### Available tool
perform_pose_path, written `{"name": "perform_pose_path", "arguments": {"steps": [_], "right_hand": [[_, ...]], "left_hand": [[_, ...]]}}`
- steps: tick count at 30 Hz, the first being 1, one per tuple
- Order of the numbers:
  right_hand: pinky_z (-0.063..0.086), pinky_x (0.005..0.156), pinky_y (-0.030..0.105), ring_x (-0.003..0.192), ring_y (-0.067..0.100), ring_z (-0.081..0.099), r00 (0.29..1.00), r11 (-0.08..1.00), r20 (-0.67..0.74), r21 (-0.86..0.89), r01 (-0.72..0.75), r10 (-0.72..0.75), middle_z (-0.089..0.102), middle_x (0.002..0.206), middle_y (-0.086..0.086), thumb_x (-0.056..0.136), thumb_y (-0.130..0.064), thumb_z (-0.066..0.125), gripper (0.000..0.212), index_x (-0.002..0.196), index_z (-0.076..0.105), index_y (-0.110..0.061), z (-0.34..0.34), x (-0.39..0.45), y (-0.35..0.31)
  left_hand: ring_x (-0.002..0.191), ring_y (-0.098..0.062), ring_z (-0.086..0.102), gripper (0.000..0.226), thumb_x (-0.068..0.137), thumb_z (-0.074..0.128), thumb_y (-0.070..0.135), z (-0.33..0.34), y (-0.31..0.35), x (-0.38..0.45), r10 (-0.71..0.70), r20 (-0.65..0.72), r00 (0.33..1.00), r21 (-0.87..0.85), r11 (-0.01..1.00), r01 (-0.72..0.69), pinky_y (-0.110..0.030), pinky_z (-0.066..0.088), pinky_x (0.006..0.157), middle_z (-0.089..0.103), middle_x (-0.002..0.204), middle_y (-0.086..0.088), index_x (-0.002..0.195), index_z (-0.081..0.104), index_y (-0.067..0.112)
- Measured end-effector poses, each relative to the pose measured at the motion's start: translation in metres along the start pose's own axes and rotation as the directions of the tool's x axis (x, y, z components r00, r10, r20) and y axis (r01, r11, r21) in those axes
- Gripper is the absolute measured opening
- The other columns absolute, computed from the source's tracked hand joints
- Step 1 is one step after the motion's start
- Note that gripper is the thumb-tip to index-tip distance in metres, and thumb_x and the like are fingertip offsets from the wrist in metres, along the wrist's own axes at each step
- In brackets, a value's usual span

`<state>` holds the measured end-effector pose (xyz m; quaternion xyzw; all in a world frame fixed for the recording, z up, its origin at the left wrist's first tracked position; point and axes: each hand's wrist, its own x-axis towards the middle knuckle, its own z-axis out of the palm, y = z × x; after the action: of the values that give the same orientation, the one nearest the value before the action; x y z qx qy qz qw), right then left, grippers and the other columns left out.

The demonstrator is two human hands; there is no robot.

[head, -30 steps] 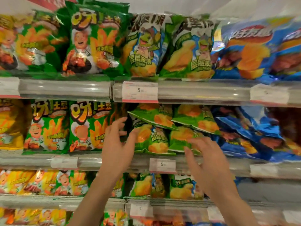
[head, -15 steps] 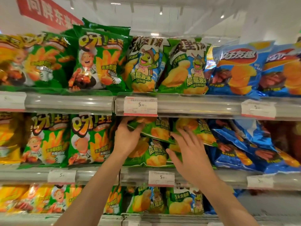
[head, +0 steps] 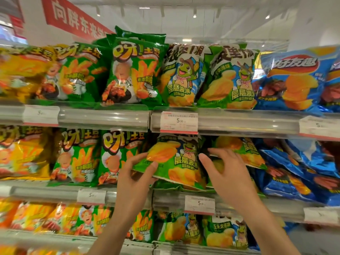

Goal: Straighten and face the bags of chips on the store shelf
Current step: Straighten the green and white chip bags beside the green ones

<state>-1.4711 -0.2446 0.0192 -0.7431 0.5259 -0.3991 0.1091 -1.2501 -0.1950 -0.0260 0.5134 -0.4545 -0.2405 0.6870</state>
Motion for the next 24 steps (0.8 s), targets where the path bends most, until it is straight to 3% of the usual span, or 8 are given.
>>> {"name": "perform_pose_path", "arguments": {"steps": [2,5,7,10,12,14,18,24], "right_hand": [[0.045,0.1,0.035,0.117,0.012,0.052,0.995,0.996,0.065,0.036,-0.077,0.075,0.056,0.125,-0.014,0.089,-0.073,0.039,0.069,0.143,0.044,-0.031,0.008,0.001,-0.013],[0.051,0.09,0.037,0.107,0.014,0.06,0.978,0.982,0.161,0.117,-0.15,0.131,0.062,0.116,-0.014,0.088,-0.075,0.039,0.077,0.149,0.032,-0.028,0.021,0.002,-0.018],[0.053,0.082,0.035,0.1,0.011,0.063,0.978,0.968,0.15,0.188,-0.169,0.142,0.063,0.112,-0.015,0.089,-0.07,0.048,0.076,0.149,0.032,-0.026,0.026,-0.001,-0.017],[0.056,0.088,0.038,0.104,0.008,0.063,0.984,0.951,0.101,0.26,-0.169,0.147,0.06,0.119,-0.016,0.086,-0.061,0.062,0.077,0.149,0.034,-0.026,0.031,-0.008,-0.014],[0.055,0.091,0.038,0.105,0.006,0.062,0.984,0.941,0.088,0.293,-0.172,0.153,0.059,0.121,-0.017,0.085,-0.056,0.067,0.077,0.149,0.035,-0.027,0.031,-0.013,-0.013],[0.055,0.09,0.034,0.106,0.004,0.061,0.982,0.937,0.095,0.298,-0.182,0.161,0.058,0.123,-0.017,0.084,-0.054,0.069,0.077,0.149,0.035,-0.03,0.03,-0.019,-0.014],[0.052,0.082,0.021,0.101,-0.004,0.057,0.976,0.927,0.125,0.31,-0.209,0.178,0.054,0.127,-0.014,0.081,-0.052,0.073,0.08,0.148,0.034,-0.034,0.027,-0.036,-0.017],[0.059,0.077,0.024,0.096,-0.015,0.054,0.98,0.918,0.146,0.356,-0.176,0.132,0.048,0.124,-0.024,0.073,-0.055,0.078,0.084,0.143,0.033,-0.043,0.029,-0.054,-0.025]], "left_hand": [[0.109,-0.017,0.069,0.032,0.079,0.077,0.048,-0.003,-0.001,-0.011,-0.019,0.023,1.0,-0.04,0.999,0.02,-0.035,0.061,0.082,0.066,0.123,0.007,0.11,0.068,0.045],[0.109,-0.015,0.066,0.032,0.076,0.076,0.048,-0.009,-0.008,-0.024,-0.03,0.045,0.999,0.01,1.0,0.029,-0.042,0.056,0.091,0.065,0.113,0.025,0.107,0.067,0.048],[0.111,-0.006,0.064,0.034,0.074,0.076,0.05,-0.015,-0.008,-0.029,-0.061,0.095,0.994,0.021,0.998,0.059,-0.042,0.056,0.091,0.066,0.112,0.027,0.107,0.067,0.045],[0.108,-0.006,0.065,0.046,0.072,0.074,0.07,-0.025,-0.001,-0.024,-0.161,0.198,0.967,0.045,0.987,0.155,-0.035,0.054,0.085,0.067,0.113,0.019,0.113,0.063,0.05],[0.104,-0.009,0.066,0.058,0.069,0.063,0.082,-0.027,0.007,-0.014,-0.239,0.246,0.939,0.098,0.97,0.221,-0.037,0.053,0.087,0.065,0.116,0.014,0.119,0.056,0.054],[0.102,-0.008,0.064,0.066,0.075,0.056,0.081,-0.023,0.015,-0.004,-0.268,0.278,0.923,0.192,0.957,0.219,-0.031,0.051,0.083,0.061,0.114,0.015,0.132,0.046,0.048],[0.113,-0.012,0.06,0.087,0.074,0.054,0.077,-0.009,0.022,0.009,-0.254,0.306,0.918,0.313,0.937,0.155,-0.032,0.047,0.092,0.058,0.122,0.015,0.15,0.024,0.044],[0.113,0.0,0.063,0.081,0.074,0.07,0.064,-0.012,0.007,0.001,-0.117,0.281,0.953,0.176,0.982,0.069,-0.033,0.058,0.093,0.064,0.126,0.017,0.145,0.034,0.05]]}}
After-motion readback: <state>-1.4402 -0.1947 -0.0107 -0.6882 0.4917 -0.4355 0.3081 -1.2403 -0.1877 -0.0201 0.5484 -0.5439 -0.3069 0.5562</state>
